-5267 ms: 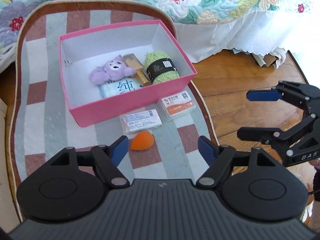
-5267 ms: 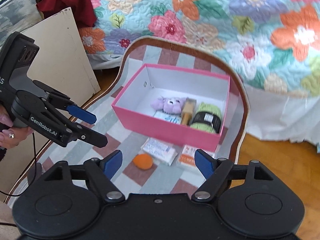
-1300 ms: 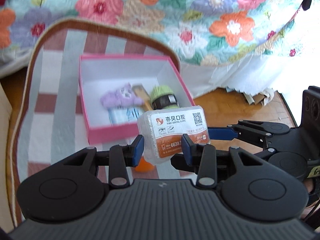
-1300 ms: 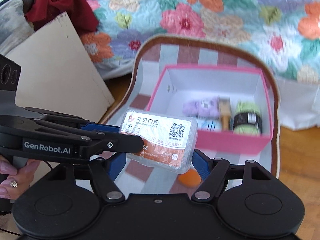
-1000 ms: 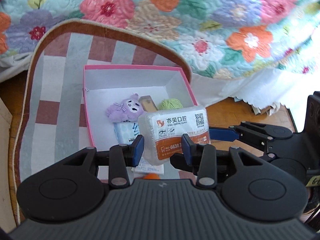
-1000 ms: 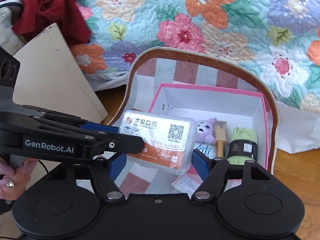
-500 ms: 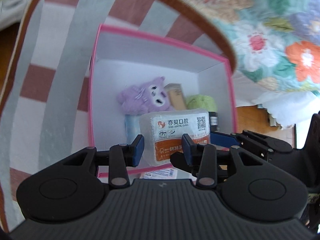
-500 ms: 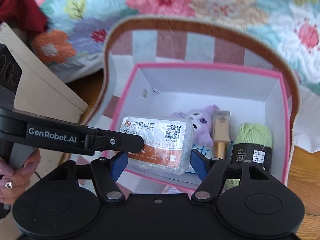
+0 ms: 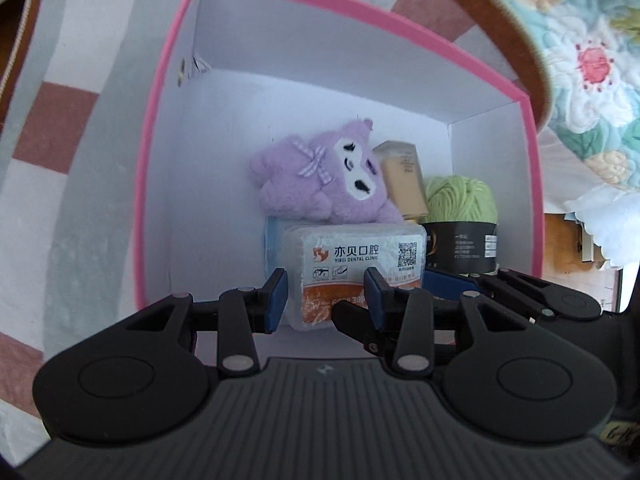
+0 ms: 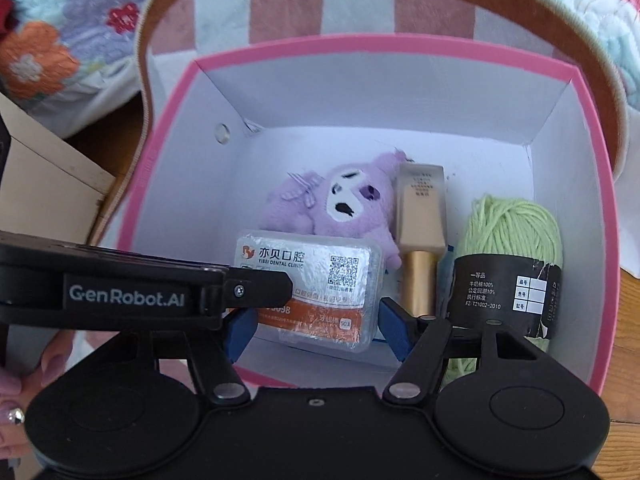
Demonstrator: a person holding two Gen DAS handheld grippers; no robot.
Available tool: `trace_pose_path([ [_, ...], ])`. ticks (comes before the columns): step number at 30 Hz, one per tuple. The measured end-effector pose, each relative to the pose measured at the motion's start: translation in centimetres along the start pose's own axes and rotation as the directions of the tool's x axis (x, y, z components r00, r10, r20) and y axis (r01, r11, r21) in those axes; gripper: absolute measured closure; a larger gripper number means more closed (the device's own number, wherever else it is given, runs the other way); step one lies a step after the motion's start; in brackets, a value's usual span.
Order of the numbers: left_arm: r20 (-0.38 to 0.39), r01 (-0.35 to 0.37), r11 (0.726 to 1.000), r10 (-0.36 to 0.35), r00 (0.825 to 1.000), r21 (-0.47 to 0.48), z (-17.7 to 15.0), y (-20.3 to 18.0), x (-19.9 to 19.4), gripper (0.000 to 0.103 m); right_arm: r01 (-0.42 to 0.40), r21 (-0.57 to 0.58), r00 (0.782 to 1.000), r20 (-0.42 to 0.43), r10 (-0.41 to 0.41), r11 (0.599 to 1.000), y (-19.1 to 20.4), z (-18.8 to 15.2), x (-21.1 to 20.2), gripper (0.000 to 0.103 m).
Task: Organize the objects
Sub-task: 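Carry the clear case with the left tool and lower it into the box, then open the left tool and withdraw it from the box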
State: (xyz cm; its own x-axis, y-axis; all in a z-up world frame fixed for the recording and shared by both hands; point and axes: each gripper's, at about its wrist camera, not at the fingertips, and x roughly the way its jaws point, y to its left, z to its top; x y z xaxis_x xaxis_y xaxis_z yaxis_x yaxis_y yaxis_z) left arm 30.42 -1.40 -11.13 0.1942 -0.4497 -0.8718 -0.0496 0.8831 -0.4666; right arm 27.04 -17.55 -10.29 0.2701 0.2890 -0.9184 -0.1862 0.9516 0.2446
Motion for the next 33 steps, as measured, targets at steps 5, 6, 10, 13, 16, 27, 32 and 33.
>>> trace_pose_path([
  [5, 0.006, 0.004, 0.999, -0.003, 1.000, -0.053, 0.1, 0.1, 1.0, 0.063, 0.040, -0.016, 0.999, 0.004, -0.040, 0.999, -0.1, -0.1, 0.8, 0.032],
  [6, 0.009, 0.003, 0.998, -0.002, 1.000, -0.058, 0.2, 0.2, 1.3, 0.063, 0.046, -0.015, 0.999, 0.007, -0.046, 0.999, -0.2, -0.1, 0.9, 0.032],
  [10, 0.029, -0.007, 0.997, 0.009, 1.000, -0.075, 0.6, 0.1, 2.0, 0.062, 0.080, -0.010, 0.996, 0.031, -0.079, 0.997, -0.4, 0.0, 1.4, 0.034],
  [13, 0.062, -0.003, 0.998, 0.006, 0.998, -0.059, 0.6, 0.0, 2.0, 0.061, 0.091, -0.004, 0.995, 0.044, -0.090, 0.996, -0.4, 0.3, 1.5, 0.034],
  [16, 0.100, -0.020, 0.999, 0.017, 0.995, 0.025, 0.4, -0.5, 1.2, 0.062, 0.131, -0.026, 0.988, 0.080, -0.129, 0.991, -0.3, 0.2, 1.0, 0.034],
  [27, 0.173, -0.067, 0.947, 0.012, 0.985, 0.315, -2.6, -4.1, -9.9, 0.044, 0.047, -0.107, 0.978, 0.208, -0.024, 0.993, 1.5, -3.0, -9.8, 0.033],
  [32, 0.191, -0.089, 0.920, 0.016, 0.982, 0.381, -4.3, -6.3, -13.4, 0.032, 0.013, -0.164, 0.975, 0.221, 0.024, 0.986, 3.2, -5.0, -15.4, 0.033],
  [33, 0.198, -0.100, 0.914, 0.022, 0.980, 0.394, -4.8, -6.7, -13.9, 0.027, 0.014, -0.175, 0.974, 0.226, 0.027, 0.984, 3.5, -5.4, -16.4, 0.033],
])
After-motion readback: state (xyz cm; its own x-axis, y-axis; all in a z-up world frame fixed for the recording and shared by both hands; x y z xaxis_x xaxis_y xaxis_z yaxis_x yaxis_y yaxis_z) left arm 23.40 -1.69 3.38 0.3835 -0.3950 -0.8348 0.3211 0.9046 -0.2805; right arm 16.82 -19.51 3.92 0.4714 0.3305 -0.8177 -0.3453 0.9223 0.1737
